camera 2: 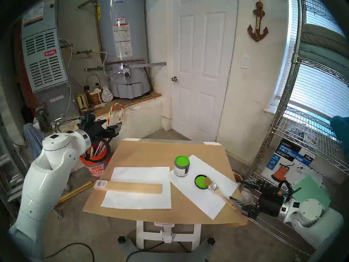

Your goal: Pick up brush, dip the brush into paint, and paint the wood

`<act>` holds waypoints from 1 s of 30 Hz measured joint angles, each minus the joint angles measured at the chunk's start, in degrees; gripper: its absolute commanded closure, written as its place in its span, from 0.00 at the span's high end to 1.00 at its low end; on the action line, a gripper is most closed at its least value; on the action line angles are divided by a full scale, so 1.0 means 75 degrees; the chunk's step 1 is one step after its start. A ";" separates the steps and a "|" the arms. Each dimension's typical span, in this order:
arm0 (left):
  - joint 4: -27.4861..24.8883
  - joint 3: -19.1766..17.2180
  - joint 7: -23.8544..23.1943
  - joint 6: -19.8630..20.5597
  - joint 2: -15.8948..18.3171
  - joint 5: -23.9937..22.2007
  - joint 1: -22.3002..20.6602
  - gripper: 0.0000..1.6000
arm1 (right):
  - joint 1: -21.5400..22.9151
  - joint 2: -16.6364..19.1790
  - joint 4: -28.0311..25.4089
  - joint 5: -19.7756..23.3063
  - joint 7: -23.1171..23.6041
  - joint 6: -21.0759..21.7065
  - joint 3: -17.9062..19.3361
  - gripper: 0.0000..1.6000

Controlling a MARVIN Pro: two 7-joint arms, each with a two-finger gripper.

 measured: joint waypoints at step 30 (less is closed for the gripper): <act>-0.0002 -0.0001 0.0000 0.0000 0.0000 0.0000 0.0002 1.00 | 0.1510 0.0120 0.0226 -0.0108 -0.0622 0.0803 -0.2002 1.00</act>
